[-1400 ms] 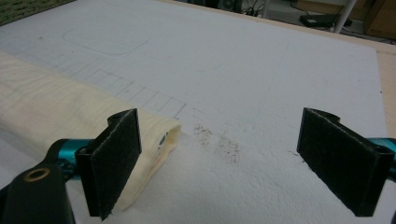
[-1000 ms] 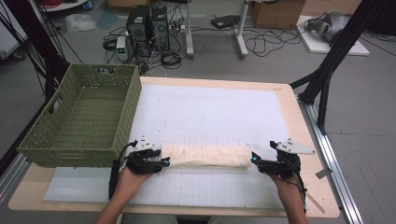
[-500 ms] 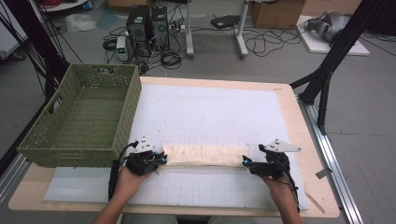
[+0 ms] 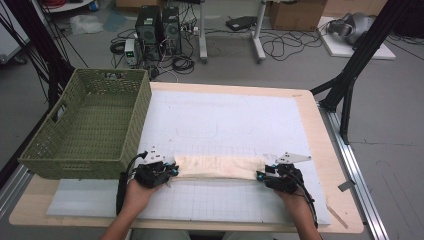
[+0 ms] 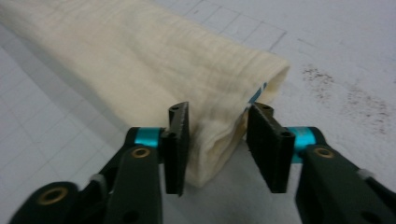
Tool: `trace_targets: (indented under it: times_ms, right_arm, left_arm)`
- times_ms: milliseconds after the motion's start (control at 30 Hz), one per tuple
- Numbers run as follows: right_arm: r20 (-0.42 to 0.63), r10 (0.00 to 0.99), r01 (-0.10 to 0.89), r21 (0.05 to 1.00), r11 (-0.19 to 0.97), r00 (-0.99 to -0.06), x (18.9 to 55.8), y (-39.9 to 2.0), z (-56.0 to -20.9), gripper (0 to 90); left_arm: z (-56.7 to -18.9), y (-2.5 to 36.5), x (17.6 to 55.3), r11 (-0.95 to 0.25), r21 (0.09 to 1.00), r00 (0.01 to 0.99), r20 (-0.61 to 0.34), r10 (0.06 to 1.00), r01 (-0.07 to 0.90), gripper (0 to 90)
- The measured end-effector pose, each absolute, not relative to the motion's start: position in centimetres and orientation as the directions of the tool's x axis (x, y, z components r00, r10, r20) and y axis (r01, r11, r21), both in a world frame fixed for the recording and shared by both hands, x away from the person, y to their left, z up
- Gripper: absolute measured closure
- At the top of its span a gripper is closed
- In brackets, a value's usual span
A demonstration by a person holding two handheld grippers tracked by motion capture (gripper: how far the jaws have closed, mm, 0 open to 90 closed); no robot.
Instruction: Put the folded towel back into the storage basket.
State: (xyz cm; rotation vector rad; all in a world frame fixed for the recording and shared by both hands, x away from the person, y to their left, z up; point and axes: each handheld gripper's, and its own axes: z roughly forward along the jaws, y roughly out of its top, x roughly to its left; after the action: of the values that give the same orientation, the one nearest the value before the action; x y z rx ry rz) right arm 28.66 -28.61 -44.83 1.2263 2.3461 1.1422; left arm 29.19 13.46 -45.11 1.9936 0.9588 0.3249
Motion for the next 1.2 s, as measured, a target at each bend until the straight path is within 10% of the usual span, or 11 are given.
trace_targets:
  times_ms: [300,1200]
  right_arm:
    - [0.123,0.750,0.548,0.760,0.350,-0.650,28.1,-28.3,-45.0,82.2]
    - [0.115,0.782,0.481,0.840,0.253,-0.612,27.9,-29.4,-41.6,83.5]
  left_arm:
    - [-45.2,13.6,29.3,-0.314,0.802,0.670,-0.138,0.730,0.508,83.6]
    - [-41.6,14.3,28.7,-0.237,0.874,0.682,-0.136,0.719,0.424,84.5]
